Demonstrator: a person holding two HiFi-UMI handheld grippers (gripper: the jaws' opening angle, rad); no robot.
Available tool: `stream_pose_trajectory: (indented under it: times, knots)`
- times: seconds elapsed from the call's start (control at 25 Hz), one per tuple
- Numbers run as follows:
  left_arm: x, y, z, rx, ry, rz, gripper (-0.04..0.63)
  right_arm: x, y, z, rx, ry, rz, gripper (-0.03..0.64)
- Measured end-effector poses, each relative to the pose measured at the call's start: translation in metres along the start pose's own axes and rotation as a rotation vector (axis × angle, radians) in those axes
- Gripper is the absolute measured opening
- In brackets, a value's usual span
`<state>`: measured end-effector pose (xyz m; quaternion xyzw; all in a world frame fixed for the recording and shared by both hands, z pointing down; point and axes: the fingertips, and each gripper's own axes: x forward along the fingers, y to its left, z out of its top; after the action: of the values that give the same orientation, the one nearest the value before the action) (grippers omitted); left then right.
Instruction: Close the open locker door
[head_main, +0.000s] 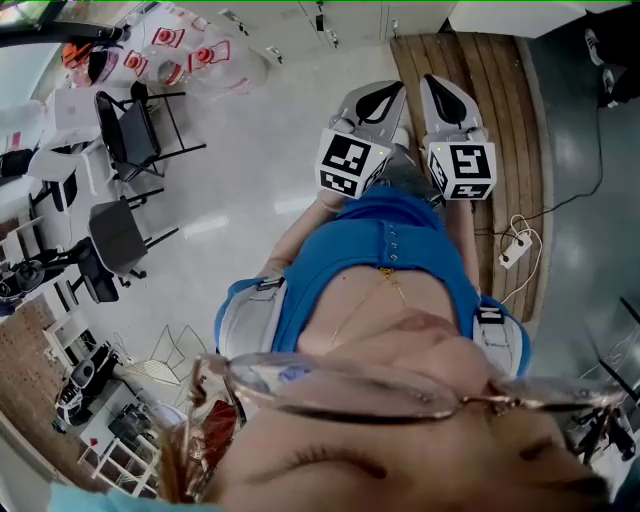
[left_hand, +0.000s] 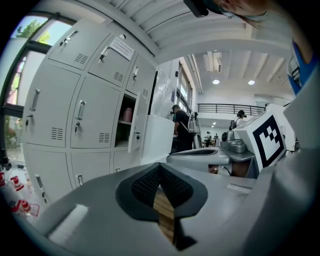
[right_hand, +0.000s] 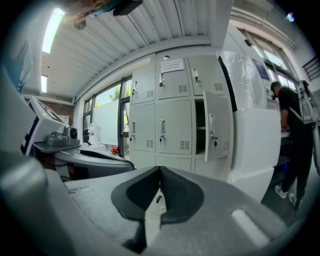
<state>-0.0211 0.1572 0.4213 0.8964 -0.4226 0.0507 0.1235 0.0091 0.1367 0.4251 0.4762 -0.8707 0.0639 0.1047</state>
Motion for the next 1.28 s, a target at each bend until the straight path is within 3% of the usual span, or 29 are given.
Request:
stream_pose_trajectory:
  times: [0.36, 0.88, 1.28]
  knots:
    - [0.04, 0.045, 0.008, -0.009, 0.022, 0.027, -0.003, 0.05, -0.025, 0.007, 0.014, 0.003, 0.013, 0.002]
    - [0.141, 0.097, 0.054, -0.004, -0.015, 0.005, -0.003, 0.139, -0.099, 0.048, -0.007, -0.036, 0.047, 0.002]
    - [0.2, 0.123, 0.083, 0.021, -0.014, 0.048, -0.003, 0.175, -0.163, 0.085, -0.018, -0.091, 0.069, 0.002]
